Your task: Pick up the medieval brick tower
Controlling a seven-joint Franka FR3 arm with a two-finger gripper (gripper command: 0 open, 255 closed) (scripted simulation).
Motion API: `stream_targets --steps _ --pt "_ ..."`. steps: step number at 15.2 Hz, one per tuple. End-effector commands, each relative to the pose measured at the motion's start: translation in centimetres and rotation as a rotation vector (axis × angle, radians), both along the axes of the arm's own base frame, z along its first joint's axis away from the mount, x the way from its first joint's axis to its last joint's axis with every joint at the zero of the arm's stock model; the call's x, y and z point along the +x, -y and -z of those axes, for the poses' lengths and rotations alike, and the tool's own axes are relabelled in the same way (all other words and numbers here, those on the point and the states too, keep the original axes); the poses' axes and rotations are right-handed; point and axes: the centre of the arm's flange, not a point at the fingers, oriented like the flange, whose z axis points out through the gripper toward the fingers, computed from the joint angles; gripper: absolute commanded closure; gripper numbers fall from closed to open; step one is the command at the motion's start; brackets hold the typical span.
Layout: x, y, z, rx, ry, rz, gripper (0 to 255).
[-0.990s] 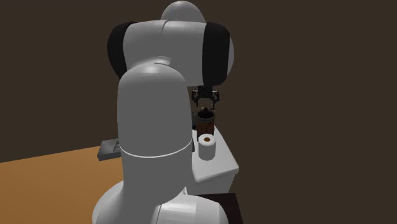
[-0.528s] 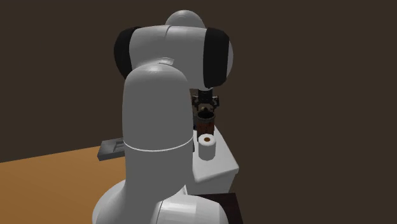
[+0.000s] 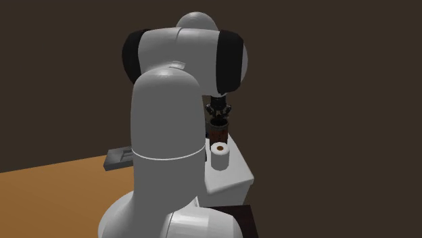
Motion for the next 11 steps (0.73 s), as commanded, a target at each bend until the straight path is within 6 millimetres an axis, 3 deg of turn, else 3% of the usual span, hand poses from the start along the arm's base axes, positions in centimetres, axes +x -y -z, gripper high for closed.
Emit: stream_targets --steps 1,3,11 --pt "0.0 0.0 0.1 0.0 -0.002 0.0 255" --pt "-0.1 -0.1 0.0 0.001 -0.002 0.0 255" --pt "-0.1 -0.1 -4.2 0.001 -0.002 0.0 255"
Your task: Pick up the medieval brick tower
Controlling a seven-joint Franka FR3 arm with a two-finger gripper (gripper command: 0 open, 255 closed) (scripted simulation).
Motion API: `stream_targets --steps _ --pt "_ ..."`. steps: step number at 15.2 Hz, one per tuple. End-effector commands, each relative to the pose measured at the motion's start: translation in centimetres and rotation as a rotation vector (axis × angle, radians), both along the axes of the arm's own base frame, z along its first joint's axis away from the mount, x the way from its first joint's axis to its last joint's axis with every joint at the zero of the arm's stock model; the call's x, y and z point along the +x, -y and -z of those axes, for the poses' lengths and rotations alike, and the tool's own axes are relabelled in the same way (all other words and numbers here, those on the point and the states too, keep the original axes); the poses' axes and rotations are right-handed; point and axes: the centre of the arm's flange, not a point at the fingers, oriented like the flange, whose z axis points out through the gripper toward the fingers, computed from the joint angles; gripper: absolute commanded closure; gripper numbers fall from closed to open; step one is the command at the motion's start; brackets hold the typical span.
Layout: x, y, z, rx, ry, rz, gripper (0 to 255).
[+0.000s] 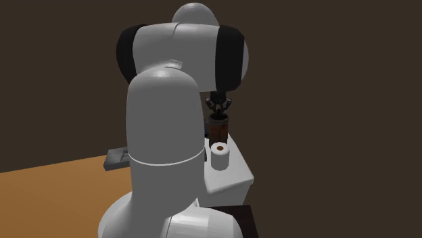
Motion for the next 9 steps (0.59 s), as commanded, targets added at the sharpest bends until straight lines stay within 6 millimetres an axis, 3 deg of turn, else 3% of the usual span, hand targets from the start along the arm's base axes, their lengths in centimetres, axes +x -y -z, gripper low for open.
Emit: stream_targets --steps 1,7,9 --pt "0.0 0.0 -1.2 0.0 0.001 0.0 255" --pt "0.0 0.0 -4.3 0.0 0.001 0.0 255" --pt "0.0 0.0 -4.4 0.0 0.001 0.0 255"
